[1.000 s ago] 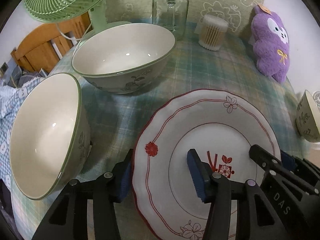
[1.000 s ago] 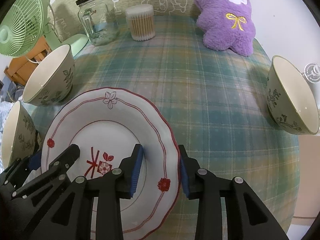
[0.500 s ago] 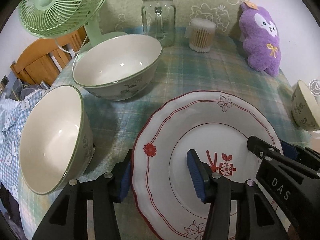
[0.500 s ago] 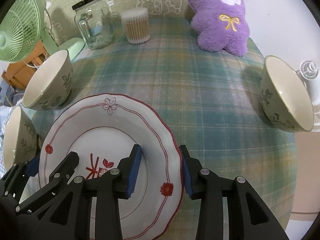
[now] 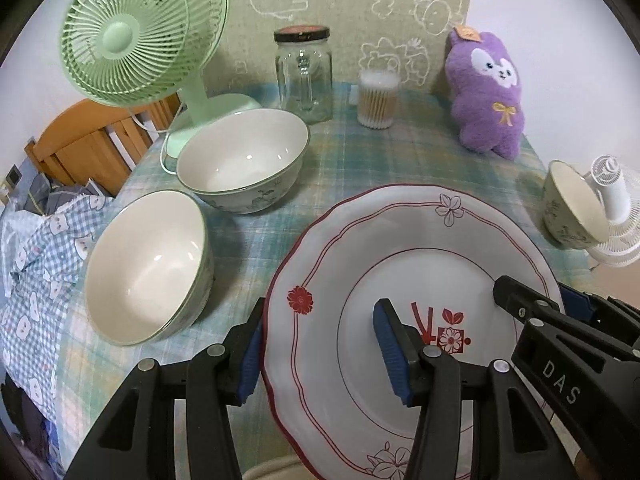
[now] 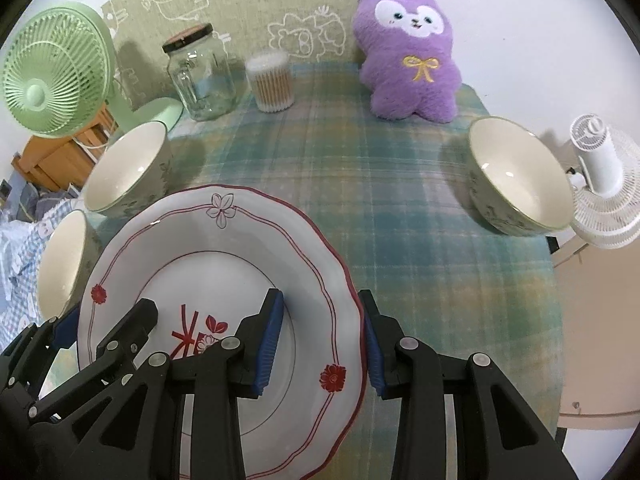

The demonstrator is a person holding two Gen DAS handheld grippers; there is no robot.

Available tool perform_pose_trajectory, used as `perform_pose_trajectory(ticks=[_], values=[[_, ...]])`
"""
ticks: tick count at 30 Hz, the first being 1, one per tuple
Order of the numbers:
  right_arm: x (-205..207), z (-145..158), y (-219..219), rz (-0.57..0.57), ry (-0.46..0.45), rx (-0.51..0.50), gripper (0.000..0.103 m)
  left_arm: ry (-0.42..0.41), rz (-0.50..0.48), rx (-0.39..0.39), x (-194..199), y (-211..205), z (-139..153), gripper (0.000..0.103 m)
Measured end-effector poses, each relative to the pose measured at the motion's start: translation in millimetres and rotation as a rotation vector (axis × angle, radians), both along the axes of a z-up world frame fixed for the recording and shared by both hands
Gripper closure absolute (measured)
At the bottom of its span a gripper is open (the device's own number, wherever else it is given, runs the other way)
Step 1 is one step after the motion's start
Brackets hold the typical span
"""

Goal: Organize plates and bowls
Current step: 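Lift the red-rimmed plate slightly with the right gripper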

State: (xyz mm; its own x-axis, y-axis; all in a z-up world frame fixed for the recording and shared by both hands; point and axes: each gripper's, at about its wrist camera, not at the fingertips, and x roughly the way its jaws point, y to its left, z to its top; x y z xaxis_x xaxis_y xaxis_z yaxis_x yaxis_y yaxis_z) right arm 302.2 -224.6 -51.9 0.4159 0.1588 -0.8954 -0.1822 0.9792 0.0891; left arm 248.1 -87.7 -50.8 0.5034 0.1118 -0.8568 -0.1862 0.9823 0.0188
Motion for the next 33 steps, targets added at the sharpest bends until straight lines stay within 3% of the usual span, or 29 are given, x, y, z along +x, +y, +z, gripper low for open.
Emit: perform_pose_trajectory(ticks=[15,33], values=[[-83,24,-13,-0.076,-0.011,-0.025,0.062,-0.024,-0.084,-0.039,-67,-3,21,0.050],[-165,4,-11,-0.141,0.032,-0.064,0.062,0.028,-0.172,-0.056,-131,-2,-2,0.051]])
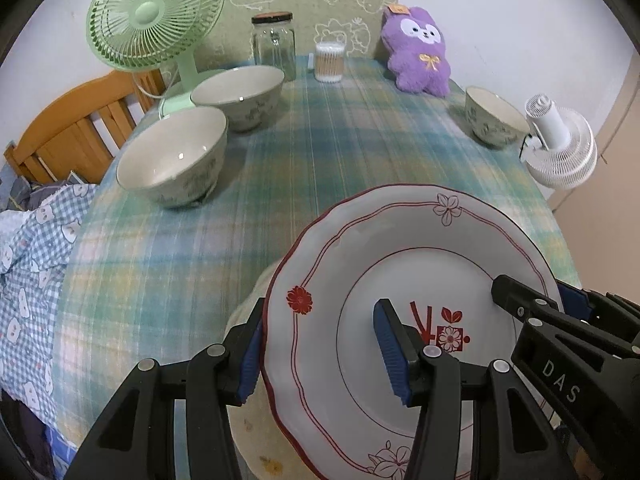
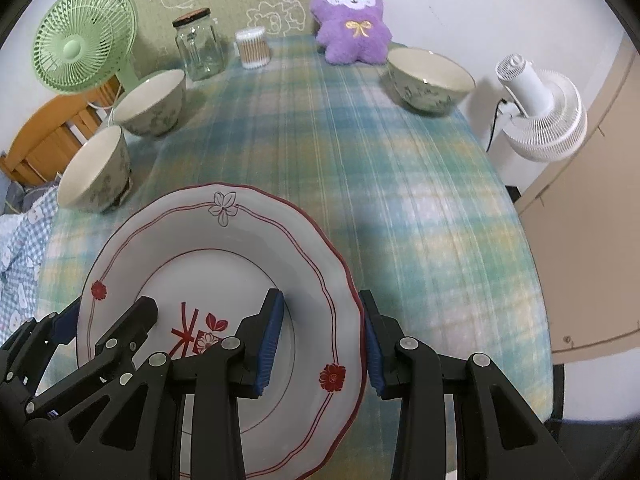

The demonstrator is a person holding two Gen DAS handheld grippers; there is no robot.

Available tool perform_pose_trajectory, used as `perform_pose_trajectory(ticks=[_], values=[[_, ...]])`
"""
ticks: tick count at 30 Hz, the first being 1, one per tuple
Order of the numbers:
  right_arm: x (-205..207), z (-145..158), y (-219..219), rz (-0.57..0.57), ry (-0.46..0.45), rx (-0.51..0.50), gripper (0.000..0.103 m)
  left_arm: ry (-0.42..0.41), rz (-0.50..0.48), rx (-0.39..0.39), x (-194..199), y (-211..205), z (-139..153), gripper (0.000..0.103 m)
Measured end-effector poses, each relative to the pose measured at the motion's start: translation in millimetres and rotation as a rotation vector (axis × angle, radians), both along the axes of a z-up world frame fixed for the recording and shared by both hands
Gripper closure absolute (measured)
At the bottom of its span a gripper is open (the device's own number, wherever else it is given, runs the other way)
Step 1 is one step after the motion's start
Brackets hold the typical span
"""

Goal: Organize plates and bowls
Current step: 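Lift the red-rimmed plate slightly with the right gripper, then lower the red-rimmed plate onto the yellow-flower plates and open the right gripper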

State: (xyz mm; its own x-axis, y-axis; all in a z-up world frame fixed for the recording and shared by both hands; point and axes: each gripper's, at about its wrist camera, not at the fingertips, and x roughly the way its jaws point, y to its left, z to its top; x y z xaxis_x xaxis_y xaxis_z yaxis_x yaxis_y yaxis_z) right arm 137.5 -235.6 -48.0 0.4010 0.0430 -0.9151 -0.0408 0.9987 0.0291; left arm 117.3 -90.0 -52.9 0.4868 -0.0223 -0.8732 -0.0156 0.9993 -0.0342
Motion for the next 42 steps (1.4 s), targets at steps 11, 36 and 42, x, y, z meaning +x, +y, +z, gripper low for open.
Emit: perform_pose_trajectory(ticks=[11,36,42], values=[[-21,-19,5,-0.040,0.027,-0.002,0.062,0.018,-0.034,0.026,-19,0,-19,0.051],[-20,-28,1,-0.078,0.056,0.011,0.062,-0.014,-0.049,0.126,-18,-12,-24,0.045],[-19,-27,1,-0.068,0.063,0.005,0.062,-0.009,-0.072,0.113,-17,-10,-24,0.041]])
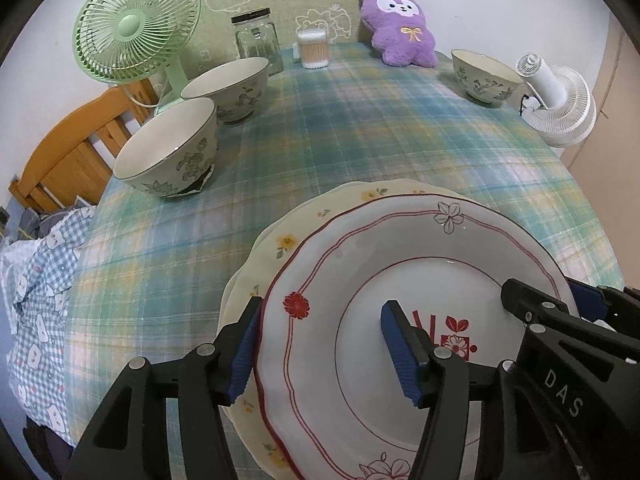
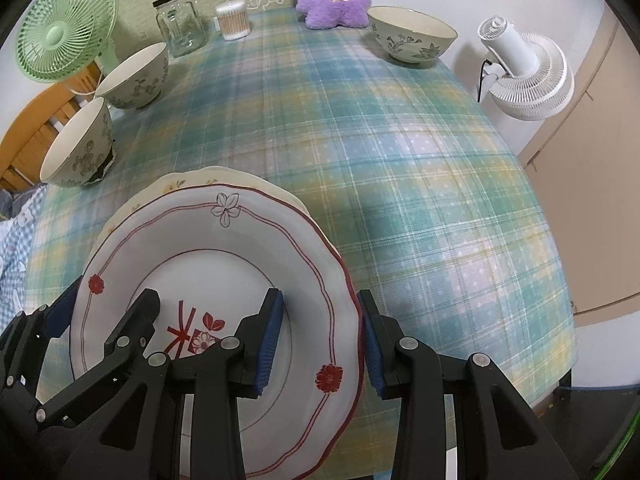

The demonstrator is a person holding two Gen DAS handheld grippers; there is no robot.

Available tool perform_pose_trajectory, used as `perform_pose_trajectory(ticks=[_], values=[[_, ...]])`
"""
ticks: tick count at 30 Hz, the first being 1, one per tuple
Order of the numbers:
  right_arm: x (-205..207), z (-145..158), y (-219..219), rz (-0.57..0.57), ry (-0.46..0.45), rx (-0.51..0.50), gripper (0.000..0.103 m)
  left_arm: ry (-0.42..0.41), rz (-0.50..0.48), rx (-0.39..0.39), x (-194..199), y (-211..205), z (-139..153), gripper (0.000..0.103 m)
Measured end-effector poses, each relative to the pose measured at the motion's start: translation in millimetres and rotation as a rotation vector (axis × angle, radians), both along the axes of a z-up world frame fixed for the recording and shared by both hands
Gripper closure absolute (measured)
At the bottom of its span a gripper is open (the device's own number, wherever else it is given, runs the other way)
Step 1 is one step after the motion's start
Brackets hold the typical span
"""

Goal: Organize plates and bowls
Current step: 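Lower the red-rimmed plate onto the yellow-flower plates and open the right gripper, then withdraw the right gripper from the plate stack toward the bowls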

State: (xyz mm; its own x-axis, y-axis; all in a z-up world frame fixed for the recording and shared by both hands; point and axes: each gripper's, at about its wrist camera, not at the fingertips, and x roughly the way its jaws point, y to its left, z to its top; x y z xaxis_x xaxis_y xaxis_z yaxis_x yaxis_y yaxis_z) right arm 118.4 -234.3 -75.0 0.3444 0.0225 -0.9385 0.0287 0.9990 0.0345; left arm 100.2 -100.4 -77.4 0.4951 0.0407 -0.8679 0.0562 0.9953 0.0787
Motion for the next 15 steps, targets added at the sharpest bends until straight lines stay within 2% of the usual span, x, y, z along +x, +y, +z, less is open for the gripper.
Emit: perform_pose_trajectory(ticks=[2,3,5,10,15], values=[[0,2,-2,0.001,-0.005,0.016,0.061,0.001,0.001,-0.008,1,2,1,0.037],[-1,4,-1,-0.002,-0.009,0.006,0.061,0.007,0.013,-0.014,1,5,1,0.031],[-3,6,1,0.009,-0.028,-0.021,0.061,0.013,0.018,-0.034,1,8,1,0.025],[-5,8,13,0.040,-0.049,-0.079,0.069,0.018,0.016,-0.039,-3,11,1,0.025],[-3,7,22,0.051,-0.063,-0.071,0.069,0.021,0.036,-0.050,-8,23,2,0.024]])
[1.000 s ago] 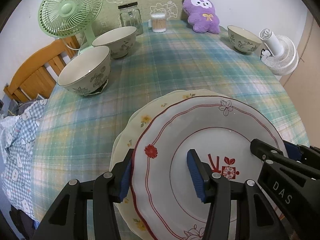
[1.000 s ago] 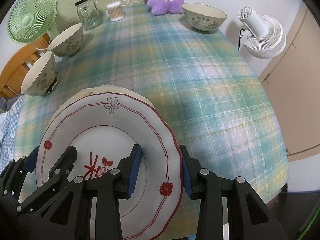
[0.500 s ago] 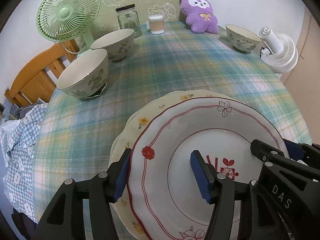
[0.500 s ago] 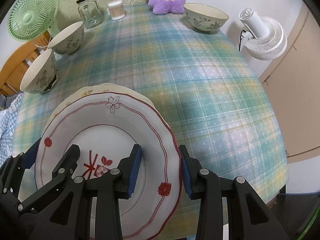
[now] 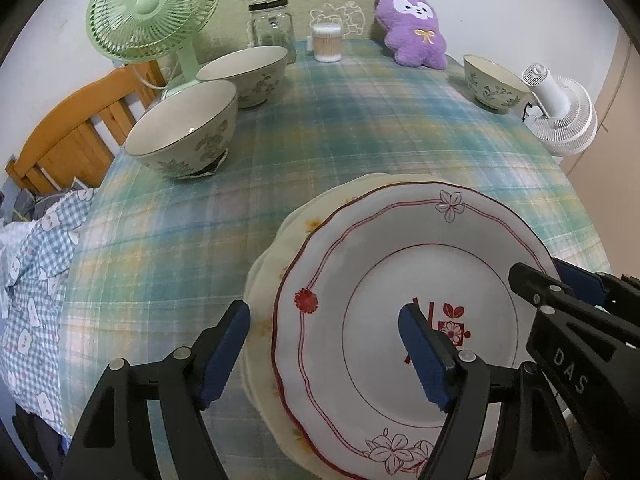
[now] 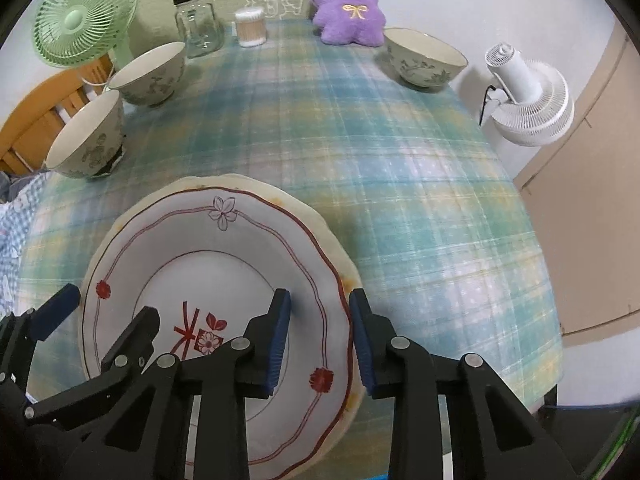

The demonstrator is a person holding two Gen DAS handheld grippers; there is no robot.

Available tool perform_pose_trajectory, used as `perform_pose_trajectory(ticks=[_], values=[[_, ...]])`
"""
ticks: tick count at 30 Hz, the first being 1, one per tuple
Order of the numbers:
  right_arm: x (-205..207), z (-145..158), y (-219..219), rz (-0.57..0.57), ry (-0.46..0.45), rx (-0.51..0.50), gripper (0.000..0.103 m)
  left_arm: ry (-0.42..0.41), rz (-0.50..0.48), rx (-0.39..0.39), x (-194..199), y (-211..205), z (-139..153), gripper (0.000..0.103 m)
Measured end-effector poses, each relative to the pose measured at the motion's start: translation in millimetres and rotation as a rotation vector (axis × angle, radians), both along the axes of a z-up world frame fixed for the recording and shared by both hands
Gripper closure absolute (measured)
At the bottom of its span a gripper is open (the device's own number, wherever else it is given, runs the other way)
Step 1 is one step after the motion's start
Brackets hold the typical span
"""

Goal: Organize plates and bowls
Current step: 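Withdraw the right gripper from the plate stack toward the bowls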

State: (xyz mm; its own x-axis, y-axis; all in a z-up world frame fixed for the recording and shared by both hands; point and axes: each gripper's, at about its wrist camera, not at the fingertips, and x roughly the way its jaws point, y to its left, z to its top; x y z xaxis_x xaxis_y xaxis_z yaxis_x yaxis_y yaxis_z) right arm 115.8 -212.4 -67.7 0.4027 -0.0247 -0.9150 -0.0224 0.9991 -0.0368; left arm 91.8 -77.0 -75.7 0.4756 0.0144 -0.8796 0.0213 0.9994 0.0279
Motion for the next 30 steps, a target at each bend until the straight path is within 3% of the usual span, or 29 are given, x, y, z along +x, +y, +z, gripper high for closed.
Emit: perform_pose_trajectory(ticks=[6,12,20,26,30], values=[[5,1,0,-0.021,0.028,0.012,0.067,-0.011,0.002,-0.037,-4,12,9,0.019],[4,33,9,-0.004,-0.036,0.034,0.039,-0.044,0.034,-0.100,-5,34,33,0.012],[32,81,39,0.103,-0.103,0.078,0.038,-0.113,0.136,-0.130,12,66,71,0.010],[56,94,61,0.174,-0.141,0.155,0.038,-0.157,0.241,-0.098,28,90,89,0.010],[75,95,83,0.207,-0.137,0.167,0.038,-0.180,0.262,-0.063,43,107,93,0.010]])
